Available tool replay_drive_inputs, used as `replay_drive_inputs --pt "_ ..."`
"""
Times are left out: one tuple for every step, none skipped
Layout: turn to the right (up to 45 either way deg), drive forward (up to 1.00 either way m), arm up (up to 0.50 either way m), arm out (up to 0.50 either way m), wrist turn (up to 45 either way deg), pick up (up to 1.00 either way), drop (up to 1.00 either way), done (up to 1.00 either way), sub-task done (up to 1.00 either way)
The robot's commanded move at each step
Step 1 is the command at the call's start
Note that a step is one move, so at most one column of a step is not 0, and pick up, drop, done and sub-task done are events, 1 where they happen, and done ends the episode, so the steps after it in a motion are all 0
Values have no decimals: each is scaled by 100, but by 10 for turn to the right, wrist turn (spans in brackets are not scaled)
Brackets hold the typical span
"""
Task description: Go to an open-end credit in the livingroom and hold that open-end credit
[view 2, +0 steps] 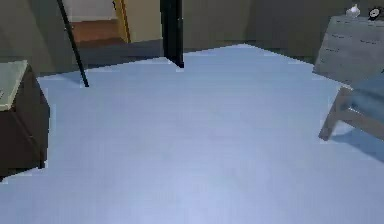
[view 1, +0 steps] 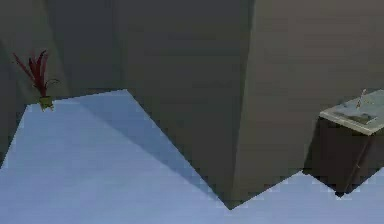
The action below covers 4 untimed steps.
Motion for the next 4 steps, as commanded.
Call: replay_drive_inputs --pt "450 0 0 0 0 0 0 0 0" --pt "240 0 0 0 0 0 0 0 0" --pt "0 100 0 0 0 0 0 0 0" --pt "30 0 0 0 0 0 0 0 0"
